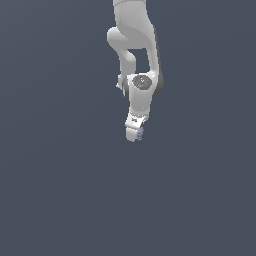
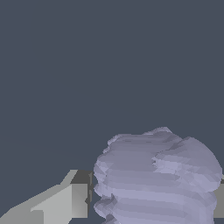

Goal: Pick up the object and move it to a goal position.

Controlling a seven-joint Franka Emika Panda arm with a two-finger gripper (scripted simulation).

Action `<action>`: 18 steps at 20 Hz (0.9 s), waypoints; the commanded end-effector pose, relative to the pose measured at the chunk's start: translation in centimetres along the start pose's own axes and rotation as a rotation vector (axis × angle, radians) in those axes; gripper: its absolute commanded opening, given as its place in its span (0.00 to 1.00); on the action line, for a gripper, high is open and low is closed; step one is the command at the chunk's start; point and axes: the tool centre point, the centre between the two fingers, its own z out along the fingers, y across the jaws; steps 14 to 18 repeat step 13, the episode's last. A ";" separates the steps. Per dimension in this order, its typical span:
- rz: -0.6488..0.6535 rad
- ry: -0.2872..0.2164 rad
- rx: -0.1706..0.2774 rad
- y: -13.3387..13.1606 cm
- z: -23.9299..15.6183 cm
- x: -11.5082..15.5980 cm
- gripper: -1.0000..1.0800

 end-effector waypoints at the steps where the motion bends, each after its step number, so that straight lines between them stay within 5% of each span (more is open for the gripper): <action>1: 0.000 0.000 0.000 -2.0 -0.6 1.4 0.00; 9: 0.000 0.000 0.000 -5.8 -1.9 4.4 0.00; 18: 0.000 0.000 0.000 -6.2 -2.1 4.8 0.00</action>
